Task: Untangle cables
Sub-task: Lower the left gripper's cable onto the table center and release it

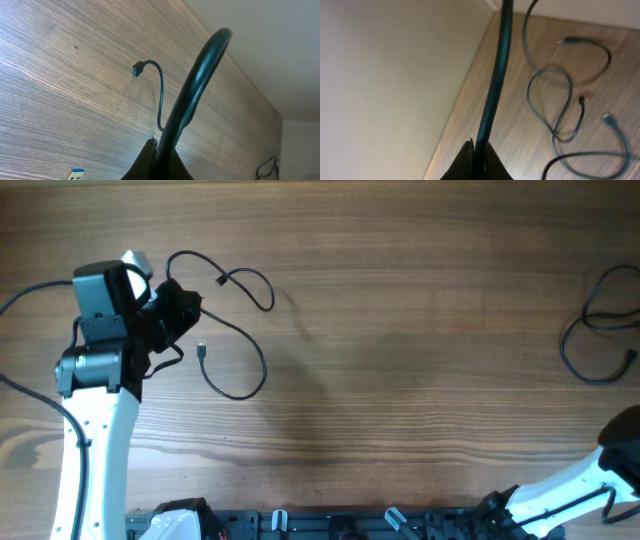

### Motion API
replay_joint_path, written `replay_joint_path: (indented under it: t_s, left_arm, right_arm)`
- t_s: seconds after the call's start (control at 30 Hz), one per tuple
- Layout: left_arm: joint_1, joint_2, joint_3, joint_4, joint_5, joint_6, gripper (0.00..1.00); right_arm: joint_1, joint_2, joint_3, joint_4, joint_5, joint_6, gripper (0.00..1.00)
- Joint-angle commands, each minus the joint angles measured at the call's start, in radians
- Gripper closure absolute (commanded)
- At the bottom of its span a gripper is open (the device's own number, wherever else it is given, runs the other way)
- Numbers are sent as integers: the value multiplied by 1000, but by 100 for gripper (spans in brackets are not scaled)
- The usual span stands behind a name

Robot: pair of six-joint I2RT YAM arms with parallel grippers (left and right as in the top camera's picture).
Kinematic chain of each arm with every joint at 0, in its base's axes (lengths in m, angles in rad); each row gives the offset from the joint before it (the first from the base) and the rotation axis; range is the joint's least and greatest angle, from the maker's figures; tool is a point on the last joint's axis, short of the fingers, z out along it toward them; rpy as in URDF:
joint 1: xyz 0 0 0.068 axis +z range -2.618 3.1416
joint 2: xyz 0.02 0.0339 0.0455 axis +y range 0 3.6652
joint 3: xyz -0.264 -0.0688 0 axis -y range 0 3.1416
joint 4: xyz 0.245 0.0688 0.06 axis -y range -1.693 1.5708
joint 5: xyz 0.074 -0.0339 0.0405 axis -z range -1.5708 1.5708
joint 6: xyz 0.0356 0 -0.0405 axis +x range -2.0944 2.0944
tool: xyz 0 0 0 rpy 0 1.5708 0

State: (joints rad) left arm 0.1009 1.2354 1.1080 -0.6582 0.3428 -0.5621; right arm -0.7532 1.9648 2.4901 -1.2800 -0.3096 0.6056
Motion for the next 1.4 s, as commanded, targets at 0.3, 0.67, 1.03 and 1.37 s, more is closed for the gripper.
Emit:
replay_joint_path:
  t_s: [0.3,0.67,1.03,1.37]
  left_arm:
    - [-111,10,5,8,-3,15,96]
    - [-417,254,5,52,-2,-107,96]
    - [-476,521,5,176,87,-143,92]
    - [-483,521,5,167,69,-84,16]
  right_arm:
    - [94,118,21,-105,-106,-92,0]
    - [518,75,21,-308,-222,-457,0]
    - [770,75,21,-328,-56,-444,0]
    - [779,75,21,-328,-48,-421,0]
